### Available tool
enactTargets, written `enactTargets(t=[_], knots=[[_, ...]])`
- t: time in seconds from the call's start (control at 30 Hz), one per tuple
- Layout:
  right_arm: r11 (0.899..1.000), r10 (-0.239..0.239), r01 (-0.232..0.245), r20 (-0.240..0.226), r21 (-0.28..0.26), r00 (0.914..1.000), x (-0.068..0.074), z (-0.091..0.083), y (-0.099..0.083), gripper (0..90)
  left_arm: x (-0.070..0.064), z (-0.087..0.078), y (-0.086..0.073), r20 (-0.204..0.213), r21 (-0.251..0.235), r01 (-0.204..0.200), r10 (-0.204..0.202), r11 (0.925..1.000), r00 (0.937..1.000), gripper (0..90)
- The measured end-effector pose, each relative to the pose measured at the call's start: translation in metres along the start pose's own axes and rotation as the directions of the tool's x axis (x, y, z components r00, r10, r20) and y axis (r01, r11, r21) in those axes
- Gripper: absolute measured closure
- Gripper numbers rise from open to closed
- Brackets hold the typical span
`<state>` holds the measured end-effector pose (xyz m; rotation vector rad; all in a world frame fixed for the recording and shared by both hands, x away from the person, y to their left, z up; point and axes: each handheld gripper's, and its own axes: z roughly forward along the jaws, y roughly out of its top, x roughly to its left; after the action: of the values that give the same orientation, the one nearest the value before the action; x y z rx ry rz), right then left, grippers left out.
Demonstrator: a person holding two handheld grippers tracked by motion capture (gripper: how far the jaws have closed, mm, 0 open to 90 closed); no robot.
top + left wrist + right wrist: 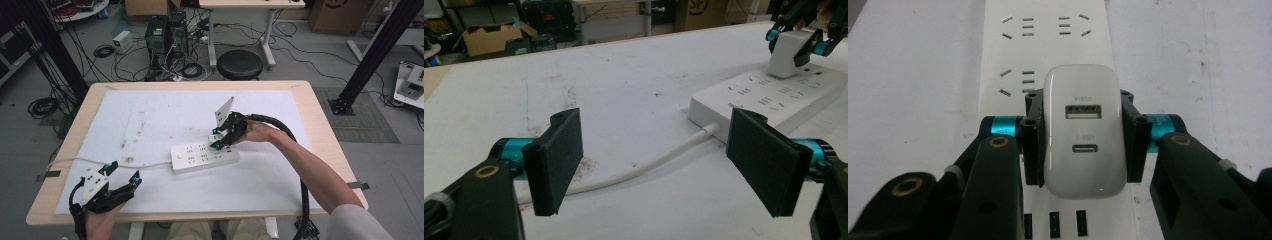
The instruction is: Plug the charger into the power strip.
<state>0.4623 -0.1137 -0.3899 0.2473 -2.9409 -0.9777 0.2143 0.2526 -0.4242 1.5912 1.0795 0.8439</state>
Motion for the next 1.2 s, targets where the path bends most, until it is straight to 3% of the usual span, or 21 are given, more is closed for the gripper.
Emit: enactTargets(t=[0.17,0.33,0.47,0.53,0.67,1.2], knots=[[1.000,0.002,-0.002,-0.009,-0.008,1.0000,-0.0018,0.0008,-0.0012,64.0,0.0005,-0.0012,-0.0005,-0.001,0.005,0.000,0.000,1.0000,1.0000,22.8],[1.000,-0.029,0.029,0.032,0.013,0.9991,0.0066,0.0025,0.0018,64.0,-0.0013,-0.0006,-0.0010,0.002,-0.001,0.003,-0.003,1.0000,1.0000,22.8],[0.999,-0.038,0.037,0.038,0.025,0.9985,0.0074,0.0045,0.0032,64.0,-0.0019,0.0001,-0.0013,0.006,0.000,0.006,-0.006,1.0000,1.0000,22.8],[1.000,-0.008,0.008,0.018,0.010,0.9998,0.0033,0.0055,0.0006,63.9,-0.0013,-0.0005,-0.0004,0.002,-0.007,0.005,-0.005,1.0000,1.0000,22.8],[1.000,0.008,-0.008,-0.004,-0.015,1.0000,-0.0003,0.0065,-0.0026,63.9,0.0011,-0.0041,-0.0002,-0.010,-0.009,0.009,-0.009,0.9999,0.9999,22.8],[0.999,0.024,-0.024,-0.005,-0.043,0.9997,-0.0008,0.0067,-0.0054,63.3,0.0052,-0.0039,-0.0013,-0.008,-0.014,0.013,-0.013,0.9998,0.9999,22.8]])
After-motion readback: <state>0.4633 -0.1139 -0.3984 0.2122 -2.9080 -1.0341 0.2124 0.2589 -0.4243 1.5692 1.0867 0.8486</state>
